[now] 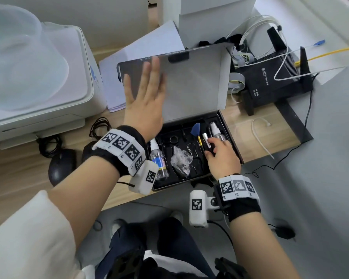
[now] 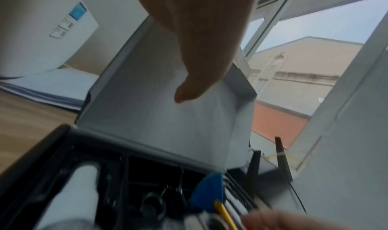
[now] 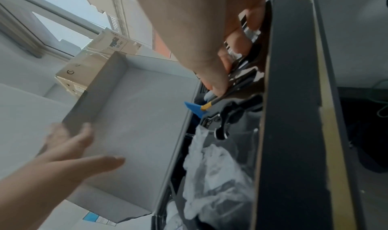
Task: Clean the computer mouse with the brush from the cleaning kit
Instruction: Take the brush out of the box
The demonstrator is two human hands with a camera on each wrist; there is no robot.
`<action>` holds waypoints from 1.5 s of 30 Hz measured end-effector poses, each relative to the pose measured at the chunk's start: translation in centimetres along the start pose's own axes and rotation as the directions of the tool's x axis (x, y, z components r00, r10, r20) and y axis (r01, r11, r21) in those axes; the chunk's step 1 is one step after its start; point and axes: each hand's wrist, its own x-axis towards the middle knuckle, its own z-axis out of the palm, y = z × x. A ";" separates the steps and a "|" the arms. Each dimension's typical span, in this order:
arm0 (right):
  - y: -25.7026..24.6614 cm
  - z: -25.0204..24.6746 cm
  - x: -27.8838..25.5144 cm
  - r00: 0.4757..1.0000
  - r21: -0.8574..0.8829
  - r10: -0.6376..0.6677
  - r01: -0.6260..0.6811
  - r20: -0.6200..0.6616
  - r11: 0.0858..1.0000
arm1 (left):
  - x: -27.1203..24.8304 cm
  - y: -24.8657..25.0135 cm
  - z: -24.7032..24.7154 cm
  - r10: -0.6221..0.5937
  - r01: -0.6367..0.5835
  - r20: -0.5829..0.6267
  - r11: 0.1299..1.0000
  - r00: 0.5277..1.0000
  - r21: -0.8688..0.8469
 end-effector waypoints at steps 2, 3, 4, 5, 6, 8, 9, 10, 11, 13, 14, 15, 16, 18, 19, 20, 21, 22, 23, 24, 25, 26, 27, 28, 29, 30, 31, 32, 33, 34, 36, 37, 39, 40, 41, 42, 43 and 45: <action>0.0 -0.3 0.2 1.000 -0.024 -0.006 0.007 0.023 1.000 | -0.7 1.2 0.5 0.167 -0.169 0.247 0.985 0.954 -0.012; 0.0 -0.5 0.3 0.999 -0.055 -0.017 0.020 0.039 0.998 | -1.1 1.9 0.9 0.233 -0.222 0.363 0.972 0.902 -0.072; 0.0 -0.6 0.4 0.998 -0.091 -0.034 0.039 0.054 0.995 | -1.6 2.8 1.1 0.272 -0.229 0.440 0.962 0.856 -0.148; 0.0 -0.6 0.5 0.997 -0.126 -0.047 0.054 0.062 0.991 | -2.0 3.7 1.4 0.275 -0.192 0.483 0.958 0.831 -0.215; 0.0 -0.6 0.6 0.997 -0.154 -0.051 0.061 0.063 0.986 | -2.3 4.5 1.8 0.247 -0.122 0.521 0.957 0.817 -0.263; -0.1 -0.6 1.0 0.997 -0.187 -0.049 0.059 0.055 0.980 | -2.4 6.1 2.4 0.184 0.004 0.598 0.954 0.780 -0.299; -0.1 -0.5 1.3 0.997 -0.202 -0.045 0.056 0.059 0.978 | -2.4 6.8 2.6 0.183 0.017 0.625 0.954 0.759 -0.300; -0.2 -0.4 1.7 0.997 -0.219 -0.038 0.052 0.070 0.974 | -2.4 7.3 2.7 0.192 0.020 0.641 0.951 0.743 -0.307; -0.2 -0.4 2.0 0.996 -0.227 -0.031 0.049 0.082 0.973 | -2.3 7.7 2.7 0.199 0.023 0.659 0.950 0.726 -0.312; -0.4 -0.5 2.7 0.994 -0.200 -0.006 0.028 0.106 0.979 | -2.0 7.9 2.7 0.217 0.017 0.681 0.948 0.699 -0.318; -0.5 -0.5 3.0 0.993 -0.178 0.008 0.013 0.119 0.984 | -1.9 7.8 2.7 0.234 -0.004 0.694 0.949 0.681 -0.316; -0.9 -0.7 3.2 0.991 -0.168 0.016 0.006 0.130 0.986 | -1.8 7.7 2.3 0.258 -0.040 0.706 0.950 0.659 -0.309; -1.1 -0.9 3.4 0.990 -0.170 0.016 0.009 0.142 0.985 | -1.6 7.5 2.0 0.286 -0.086 0.711 0.949 0.642 -0.304; -1.7 -1.3 3.7 0.983 -0.222 0.012 0.030 0.184 0.975 | -1.3 7.3 1.2 0.337 -0.189 0.709 0.941 0.619 -0.283; -2.0 -1.4 3.8 0.977 -0.260 0.012 0.045 0.213 0.965 | -1.3 7.2 1.0 0.356 -0.235 0.705 0.934 0.614 -0.268; -2.1 -1.5 3.9 0.970 -0.299 0.008 0.066 0.241 0.952 | -1.2 7.2 0.9 0.371 -0.264 0.697 0.928 0.614 -0.261; -2.3 -1.5 4.0 0.964 -0.338 0.006 0.087 0.265 0.937 | -1.2 7.1 0.7 0.377 -0.277 0.690 0.926 0.617 -0.257; -2.5 -1.3 4.0 0.962 -0.364 0.003 0.101 0.273 0.926 | -1.2 7.1 0.7 0.381 -0.288 0.684 0.924 0.622 -0.253; -2.7 -1.2 4.1 0.963 -0.381 -0.002 0.109 0.269 0.918 | -1.2 7.1 0.8 0.385 -0.297 0.679 0.922 0.626 -0.249; -2.8 -1.2 4.2 0.966 -0.386 -0.010 0.113 0.259 0.916 | -1.2 7.1 0.8 0.388 -0.305 0.677 0.920 0.625 -0.246; -2.9 -1.1 4.3 0.969 -0.374 -0.009 0.103 0.245 0.922 | -1.2 7.2 0.9 0.389 -0.308 0.680 0.919 0.622 -0.245; -2.8 -1.2 4.5 0.973 -0.336 0.003 0.076 0.229 0.939 | -1.2 7.2 1.0 0.386 -0.303 0.687 0.921 0.616 -0.246; -2.6 -1.2 4.6 0.976 -0.276 0.021 0.041 0.216 0.960 | -1.2 7.2 1.0 0.377 -0.288 0.699 0.925 0.608 -0.248; -2.3 -1.2 4.7 0.979 -0.215 0.025 0.019 0.200 0.976 | -1.1 7.2 1.1 0.364 -0.265 0.710 0.931 0.603 -0.253; -2.0 -1.1 4.9 0.982 -0.169 0.018 0.014 0.189 0.986 | -1.0 7.1 1.3 0.350 -0.241 0.715 0.936 0.605 -0.255; -1.8 -1.1 4.9 0.985 -0.136 0.007 0.017 0.175 0.991 | -0.9 7.1 1.4 0.340 -0.226 0.716 0.940 0.610 -0.254; -1.6 -1.1 4.8 0.988 -0.099 0.001 0.015 0.155 0.995 | -0.8 7.1 1.5 0.334 -0.218 0.715 0.942 0.614 -0.253; -1.5 -1.2 4.7 0.992 -0.050 -0.006 0.013 0.128 0.999 | -0.8 7.1 1.6 0.330 -0.217 0.715 0.944 0.616 -0.249; -1.3 -1.4 4.6 0.995 0.017 -0.015 0.014 0.097 1.000 | -0.9 7.0 1.7 0.323 -0.217 0.717 0.946 0.617 -0.239; -1.0 -1.7 4.5 0.998 0.101 -0.019 0.013 0.062 0.995 | -0.9 7.0 1.7 0.316 -0.219 0.719 0.949 0.620 -0.229; -0.2 -2.1 3.8 1.000 0.320 0.011 -0.002 -0.024 0.947 | -1.0 6.9 1.9 0.311 -0.221 0.714 0.950 0.627 -0.220; 0.3 -2.2 3.4 0.997 0.444 0.056 -0.023 -0.062 0.896 | -1.0 6.9 1.9 0.307 -0.215 0.715 0.952 0.629 -0.219; 1.2 -2.3 2.6 0.974 0.658 0.189 -0.064 -0.122 0.751 | -1.0 6.9 1.9 0.302 -0.189 0.724 0.953 0.620 -0.235; 1.5 -2.6 2.1 0.957 0.737 0.257 -0.077 -0.134 0.672 | -1.0 6.9 1.8 0.305 -0.170 0.730 0.952 0.611 -0.255; 1.7 -3.0 1.7 0.938 0.808 0.320 -0.085 -0.132 0.583 | -1.1 6.9 1.7 0.316 -0.157 0.733 0.947 0.602 -0.280; 1.8 -3.6 1.4 0.920 0.876 0.371 -0.076 -0.122 0.476 | -1.1 6.9 1.5 0.335 -0.160 0.733 0.940 0.592 -0.300; 1.9 -4.3 1.0 0.904 0.923 0.412 -0.054 -0.117 0.380 | -1.2 6.9 1.5 0.355 -0.174 0.733 0.933 0.580 -0.313; 1.9 -5.6 0.6 0.872 0.957 0.463 0.020 -0.159 0.290 | -1.5 6.9 1.4 0.381 -0.205 0.744 0.924 0.549 -0.322</action>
